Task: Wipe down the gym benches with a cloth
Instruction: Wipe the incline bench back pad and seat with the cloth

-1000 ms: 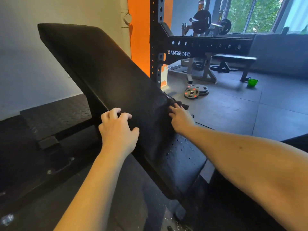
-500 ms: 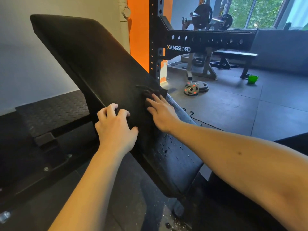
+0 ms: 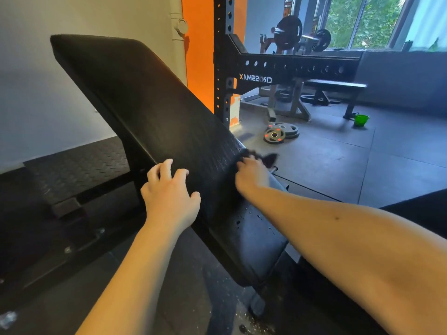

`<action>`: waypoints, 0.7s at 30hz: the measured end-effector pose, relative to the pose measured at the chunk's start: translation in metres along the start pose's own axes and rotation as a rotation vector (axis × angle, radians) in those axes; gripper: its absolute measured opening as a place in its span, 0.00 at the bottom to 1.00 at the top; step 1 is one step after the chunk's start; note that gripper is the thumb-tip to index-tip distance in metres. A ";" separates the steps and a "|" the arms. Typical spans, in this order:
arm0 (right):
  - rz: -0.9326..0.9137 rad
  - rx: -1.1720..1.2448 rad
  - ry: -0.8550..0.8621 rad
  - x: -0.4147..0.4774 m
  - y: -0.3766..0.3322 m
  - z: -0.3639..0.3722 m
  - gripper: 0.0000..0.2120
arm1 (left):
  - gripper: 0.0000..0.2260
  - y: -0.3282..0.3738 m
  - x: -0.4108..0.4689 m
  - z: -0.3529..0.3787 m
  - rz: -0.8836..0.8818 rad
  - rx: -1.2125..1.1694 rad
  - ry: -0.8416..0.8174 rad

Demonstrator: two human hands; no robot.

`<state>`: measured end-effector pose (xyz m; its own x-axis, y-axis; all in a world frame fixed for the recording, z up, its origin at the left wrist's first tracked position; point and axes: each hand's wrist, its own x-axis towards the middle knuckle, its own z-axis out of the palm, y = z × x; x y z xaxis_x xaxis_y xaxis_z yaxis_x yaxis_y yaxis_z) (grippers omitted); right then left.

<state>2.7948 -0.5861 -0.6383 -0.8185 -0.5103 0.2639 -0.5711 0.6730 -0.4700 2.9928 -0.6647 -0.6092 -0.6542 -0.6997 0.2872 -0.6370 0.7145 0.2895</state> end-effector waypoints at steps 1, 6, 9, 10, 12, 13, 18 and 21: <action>-0.117 0.007 -0.018 -0.009 -0.017 0.001 0.18 | 0.27 0.000 0.000 -0.001 0.004 0.009 -0.012; -0.323 -0.014 -0.025 -0.022 -0.013 0.001 0.20 | 0.28 0.007 -0.001 -0.002 -0.015 0.063 -0.027; -0.184 -0.057 -0.047 -0.022 0.040 0.006 0.19 | 0.27 0.015 -0.001 -0.003 -0.038 0.086 -0.003; -0.105 -0.084 -0.062 -0.027 0.052 0.004 0.19 | 0.26 0.018 -0.002 -0.003 -0.035 0.103 0.005; 0.042 -0.143 -0.065 -0.039 0.073 0.003 0.19 | 0.26 0.024 -0.005 -0.001 -0.010 0.127 0.015; 0.127 -0.122 -0.049 -0.045 0.082 0.003 0.19 | 0.26 0.026 -0.007 0.000 0.005 0.128 0.008; 0.522 0.040 0.048 -0.051 0.069 0.003 0.17 | 0.27 0.031 -0.018 0.006 0.044 0.147 -0.028; 0.157 0.023 0.034 -0.038 0.026 0.006 0.16 | 0.28 0.031 -0.022 0.008 0.057 0.162 -0.017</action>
<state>2.8111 -0.5527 -0.6653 -0.8997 -0.3807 0.2137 -0.4343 0.7305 -0.5270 2.9841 -0.6278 -0.6141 -0.6970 -0.6590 0.2826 -0.6554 0.7454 0.1218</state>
